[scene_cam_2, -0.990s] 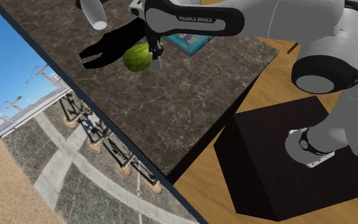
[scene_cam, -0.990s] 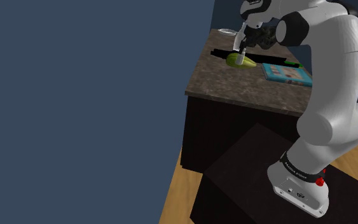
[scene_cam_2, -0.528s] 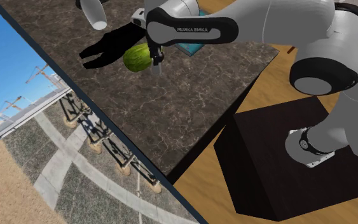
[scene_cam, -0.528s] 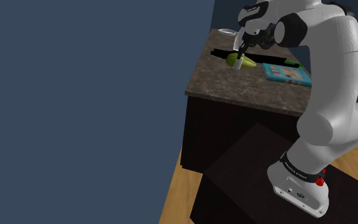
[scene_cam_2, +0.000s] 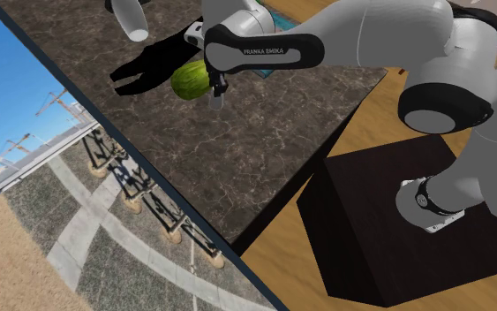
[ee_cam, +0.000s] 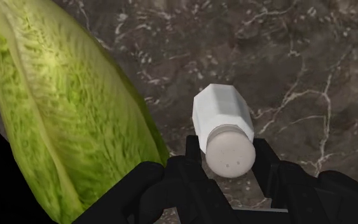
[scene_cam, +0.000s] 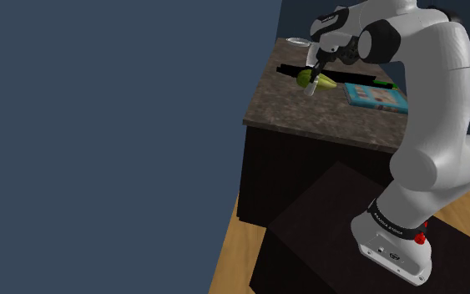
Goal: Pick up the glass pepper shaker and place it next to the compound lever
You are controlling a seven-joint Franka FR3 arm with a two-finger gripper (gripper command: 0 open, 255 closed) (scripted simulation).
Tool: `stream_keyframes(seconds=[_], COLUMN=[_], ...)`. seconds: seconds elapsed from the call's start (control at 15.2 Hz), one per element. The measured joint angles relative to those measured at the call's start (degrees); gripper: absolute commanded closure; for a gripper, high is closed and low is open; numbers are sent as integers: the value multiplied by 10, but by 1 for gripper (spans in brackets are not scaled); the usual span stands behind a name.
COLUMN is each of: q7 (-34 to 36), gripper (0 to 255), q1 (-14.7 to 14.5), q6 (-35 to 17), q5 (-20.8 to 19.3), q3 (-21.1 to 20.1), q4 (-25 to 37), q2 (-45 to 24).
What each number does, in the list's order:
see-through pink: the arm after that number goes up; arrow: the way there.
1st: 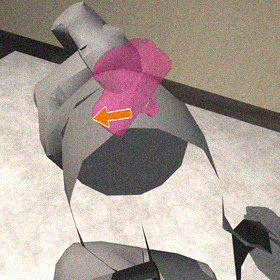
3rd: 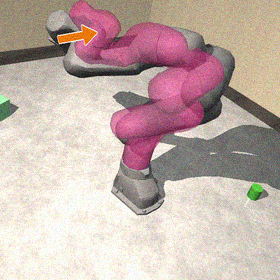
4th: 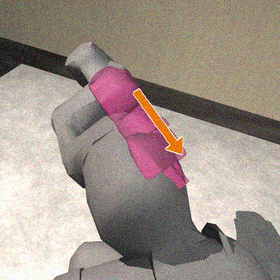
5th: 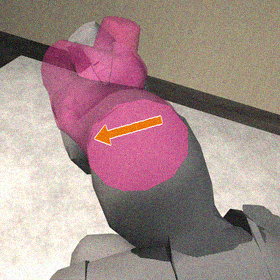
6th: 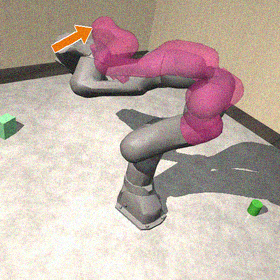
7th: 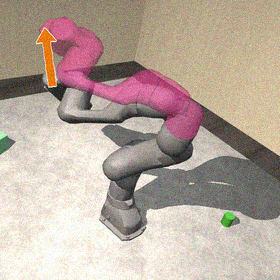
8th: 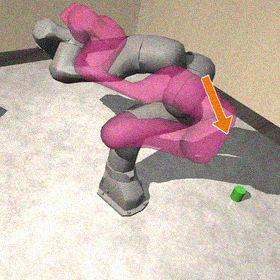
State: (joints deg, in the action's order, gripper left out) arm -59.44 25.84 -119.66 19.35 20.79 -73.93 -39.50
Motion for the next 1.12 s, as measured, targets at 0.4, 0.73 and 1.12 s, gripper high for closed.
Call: stream_keyframes(seconds=[0.4, 0.73, 1.12], q7=[0, 1, 6], gripper=[0, 0, 0], q1=[0, -1, -2], q6=[-1, 5, 46], q5=[0, -2, -12], q3=[0, 1, 8], q4=[-1, -1, 14], q2=[0, 6, 34])
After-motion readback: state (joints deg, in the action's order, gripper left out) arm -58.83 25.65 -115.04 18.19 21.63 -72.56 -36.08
